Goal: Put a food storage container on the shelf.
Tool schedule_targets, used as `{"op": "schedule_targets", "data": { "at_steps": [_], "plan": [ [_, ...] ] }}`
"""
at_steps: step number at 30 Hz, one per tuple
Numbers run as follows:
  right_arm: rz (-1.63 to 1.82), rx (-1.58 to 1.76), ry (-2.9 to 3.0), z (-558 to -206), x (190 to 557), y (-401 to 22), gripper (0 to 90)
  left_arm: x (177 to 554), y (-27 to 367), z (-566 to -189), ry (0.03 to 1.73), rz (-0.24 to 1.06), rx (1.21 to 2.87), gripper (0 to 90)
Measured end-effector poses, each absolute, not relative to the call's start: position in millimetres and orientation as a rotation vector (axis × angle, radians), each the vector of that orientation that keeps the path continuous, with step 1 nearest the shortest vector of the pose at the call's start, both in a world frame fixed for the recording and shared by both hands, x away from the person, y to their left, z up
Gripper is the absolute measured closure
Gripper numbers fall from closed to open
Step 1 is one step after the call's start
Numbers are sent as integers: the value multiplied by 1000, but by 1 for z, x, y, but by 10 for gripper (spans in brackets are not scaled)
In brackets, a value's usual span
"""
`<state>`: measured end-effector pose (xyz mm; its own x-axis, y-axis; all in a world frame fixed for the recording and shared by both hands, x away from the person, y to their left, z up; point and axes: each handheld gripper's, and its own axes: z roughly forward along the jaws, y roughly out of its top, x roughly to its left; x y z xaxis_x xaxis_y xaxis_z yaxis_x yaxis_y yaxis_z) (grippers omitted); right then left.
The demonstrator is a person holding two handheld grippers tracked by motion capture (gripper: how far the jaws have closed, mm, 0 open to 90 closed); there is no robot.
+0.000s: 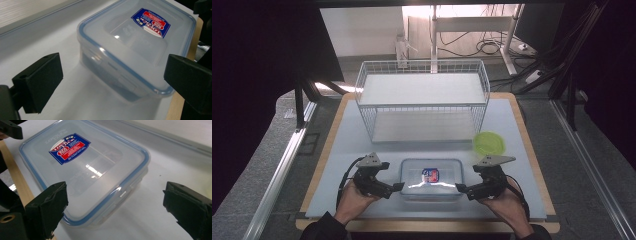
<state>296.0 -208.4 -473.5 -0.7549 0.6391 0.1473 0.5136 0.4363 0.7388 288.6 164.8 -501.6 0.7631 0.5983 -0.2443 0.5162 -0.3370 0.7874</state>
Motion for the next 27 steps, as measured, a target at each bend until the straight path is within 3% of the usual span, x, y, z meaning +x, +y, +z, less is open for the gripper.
{"op": "schedule_targets", "data": {
  "at_steps": [7,10,19,22,27],
  "plan": [
    [1244,1079,2617,-487,309,-197,46,300,152,-511,836,-1,2031,1],
    [1288,1118,2644,-491,314,-195,47,307,148,-518,829,-114,2012,0],
    [1351,1233,2705,-500,322,-193,34,310,148,-525,867,-227,1979,0],
    [1348,1270,2722,-500,321,-195,69,305,148,-521,879,-229,1997,11],
    [1332,1297,2723,-493,313,-202,180,295,154,-516,894,-198,1983,130]
  ]
}}
